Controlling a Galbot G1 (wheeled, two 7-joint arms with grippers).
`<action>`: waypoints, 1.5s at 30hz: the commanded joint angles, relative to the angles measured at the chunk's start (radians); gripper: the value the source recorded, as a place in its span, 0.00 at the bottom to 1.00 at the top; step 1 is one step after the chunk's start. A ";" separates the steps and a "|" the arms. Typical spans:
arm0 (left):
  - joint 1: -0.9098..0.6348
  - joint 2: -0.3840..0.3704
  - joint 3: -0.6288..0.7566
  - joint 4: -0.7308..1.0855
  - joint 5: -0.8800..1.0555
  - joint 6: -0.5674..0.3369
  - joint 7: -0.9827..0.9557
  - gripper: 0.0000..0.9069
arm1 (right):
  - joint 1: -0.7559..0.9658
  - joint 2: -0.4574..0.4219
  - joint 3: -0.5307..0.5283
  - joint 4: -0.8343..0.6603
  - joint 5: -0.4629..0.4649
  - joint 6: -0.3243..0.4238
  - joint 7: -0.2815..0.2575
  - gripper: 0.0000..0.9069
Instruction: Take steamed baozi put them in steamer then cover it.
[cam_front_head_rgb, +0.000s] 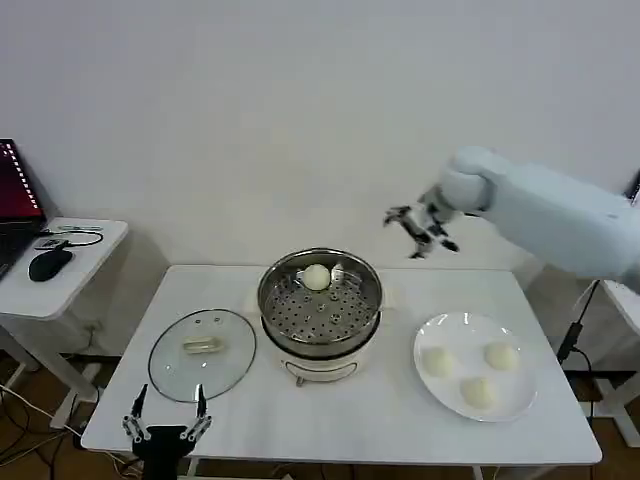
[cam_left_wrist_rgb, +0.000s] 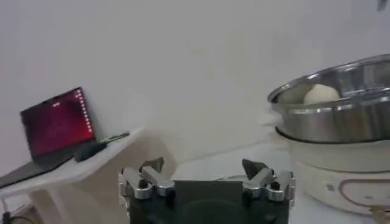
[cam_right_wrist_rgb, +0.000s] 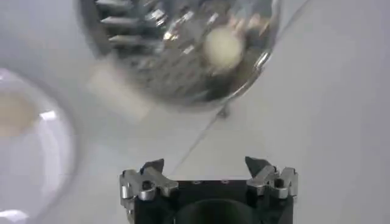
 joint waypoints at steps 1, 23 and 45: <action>-0.022 0.007 0.017 0.004 0.028 0.026 0.062 1.00 | -0.036 -0.301 -0.154 0.221 0.091 -0.133 -0.022 1.00; -0.001 -0.016 0.009 0.018 0.053 0.018 0.061 1.00 | -0.389 -0.087 0.103 0.025 0.118 -0.181 0.043 1.00; -0.006 -0.025 0.007 0.026 0.058 0.018 0.059 1.00 | -0.469 0.012 0.161 -0.100 0.001 -0.178 0.036 0.76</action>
